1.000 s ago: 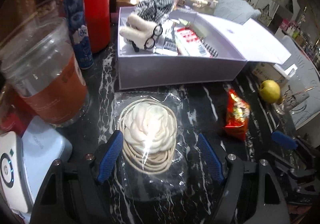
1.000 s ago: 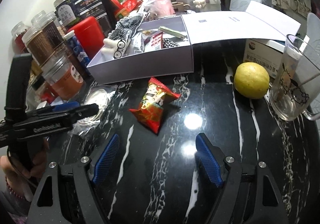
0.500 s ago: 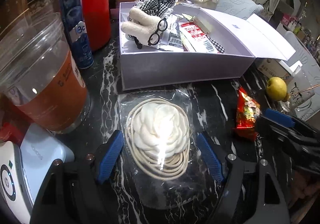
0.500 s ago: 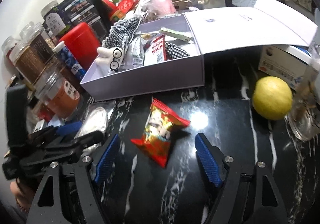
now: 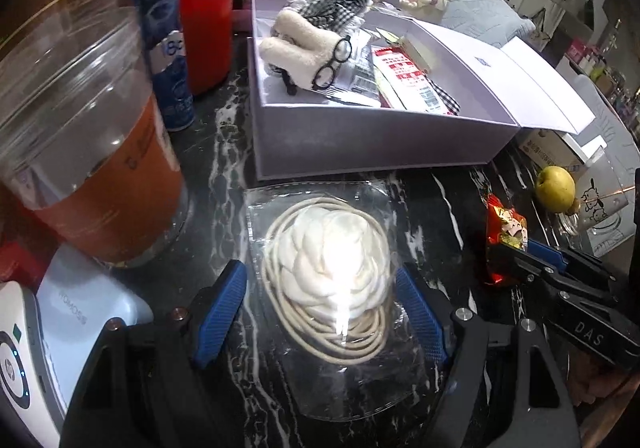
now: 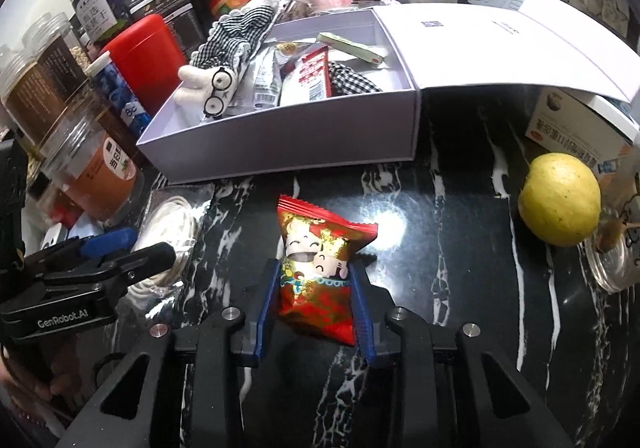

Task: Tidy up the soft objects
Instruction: 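Grasp the red snack packet with the right gripper while the left grasps the bagged cord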

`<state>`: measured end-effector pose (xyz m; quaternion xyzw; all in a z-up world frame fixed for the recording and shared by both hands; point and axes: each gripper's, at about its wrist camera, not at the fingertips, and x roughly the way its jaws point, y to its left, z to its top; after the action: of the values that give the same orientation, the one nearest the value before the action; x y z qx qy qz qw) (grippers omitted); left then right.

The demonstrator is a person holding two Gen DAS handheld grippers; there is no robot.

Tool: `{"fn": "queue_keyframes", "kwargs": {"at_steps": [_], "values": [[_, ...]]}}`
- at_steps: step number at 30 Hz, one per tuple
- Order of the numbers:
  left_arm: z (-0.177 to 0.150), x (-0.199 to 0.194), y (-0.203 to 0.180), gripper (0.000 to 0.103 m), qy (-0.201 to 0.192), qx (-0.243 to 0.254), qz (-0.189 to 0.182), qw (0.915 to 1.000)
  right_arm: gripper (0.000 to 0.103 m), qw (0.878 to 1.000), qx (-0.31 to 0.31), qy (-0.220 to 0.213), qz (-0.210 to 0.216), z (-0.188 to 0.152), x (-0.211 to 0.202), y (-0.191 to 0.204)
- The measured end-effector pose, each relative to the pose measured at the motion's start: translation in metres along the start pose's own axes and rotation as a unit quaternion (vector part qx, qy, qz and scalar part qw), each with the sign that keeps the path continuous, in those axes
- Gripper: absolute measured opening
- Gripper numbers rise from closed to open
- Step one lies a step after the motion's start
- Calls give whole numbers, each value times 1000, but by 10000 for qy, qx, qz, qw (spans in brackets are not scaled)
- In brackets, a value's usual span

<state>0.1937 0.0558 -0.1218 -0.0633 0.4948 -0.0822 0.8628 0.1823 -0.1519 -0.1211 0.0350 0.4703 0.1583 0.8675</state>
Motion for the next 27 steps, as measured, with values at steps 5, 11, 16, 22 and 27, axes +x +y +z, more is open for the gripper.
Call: {"fn": "queue_keyframes", "kwargs": {"at_steps": [5,11,16,22,27], "values": [[1,5,-11,82,-77,180,153,9997,33,10000,19,22,-13,-6,-1,-4],[-2,17,-34,91,-32,702,636,9955,33,10000,76,25,-45,-10,-4,-8],[-4,14,-32,77,-276,626,666,9954,33,9999,92,-13,-86,-12,-7,-11],[-6,5,-21,59,-362,468,617,9963,33,9999,130,-65,-61,-17,-12,-14],[-13,-5,-14,56,-307,273,310,9987,32,9998,142,-109,-42,-23,-19,-15]]}}
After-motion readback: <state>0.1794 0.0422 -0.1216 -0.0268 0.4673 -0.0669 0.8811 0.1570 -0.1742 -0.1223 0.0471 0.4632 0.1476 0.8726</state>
